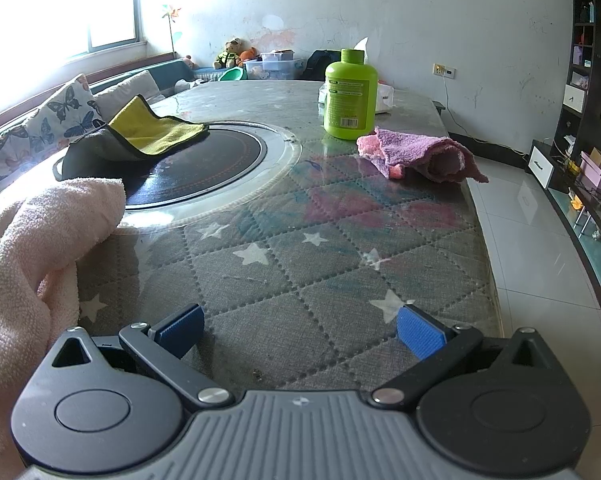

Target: Clean container

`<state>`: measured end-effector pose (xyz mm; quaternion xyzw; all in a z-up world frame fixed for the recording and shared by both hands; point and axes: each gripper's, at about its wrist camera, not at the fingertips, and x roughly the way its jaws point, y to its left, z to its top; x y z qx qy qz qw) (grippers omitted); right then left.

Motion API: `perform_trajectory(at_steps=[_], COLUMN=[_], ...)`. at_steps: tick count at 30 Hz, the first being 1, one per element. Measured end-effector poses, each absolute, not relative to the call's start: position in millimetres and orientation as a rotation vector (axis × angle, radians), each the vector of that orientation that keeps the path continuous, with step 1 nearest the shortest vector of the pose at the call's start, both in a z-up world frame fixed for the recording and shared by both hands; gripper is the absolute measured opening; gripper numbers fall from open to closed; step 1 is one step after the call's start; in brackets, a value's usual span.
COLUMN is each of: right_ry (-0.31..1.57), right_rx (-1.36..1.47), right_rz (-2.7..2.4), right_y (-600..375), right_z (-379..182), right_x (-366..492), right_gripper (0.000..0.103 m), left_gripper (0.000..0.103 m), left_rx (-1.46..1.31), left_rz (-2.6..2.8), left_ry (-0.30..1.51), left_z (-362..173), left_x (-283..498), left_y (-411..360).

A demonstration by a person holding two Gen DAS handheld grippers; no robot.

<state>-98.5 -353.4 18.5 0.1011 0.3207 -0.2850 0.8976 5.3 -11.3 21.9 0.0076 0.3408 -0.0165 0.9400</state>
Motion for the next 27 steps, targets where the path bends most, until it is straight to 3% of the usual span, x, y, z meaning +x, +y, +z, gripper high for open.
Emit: perform_trajectory(at_steps=[27], right_ry=[0.661], right_rx=[0.216], right_rz=[-0.588], right_y=[-353.3], right_z=[18.5], right_x=[-99.1], right_gripper=[0.103], left_gripper=[0.103], left_rx=[0.017], left_rz=[-0.034], left_ry=[0.695], left_z=[20.2], left_x=[8.2], left_y=[-13.1])
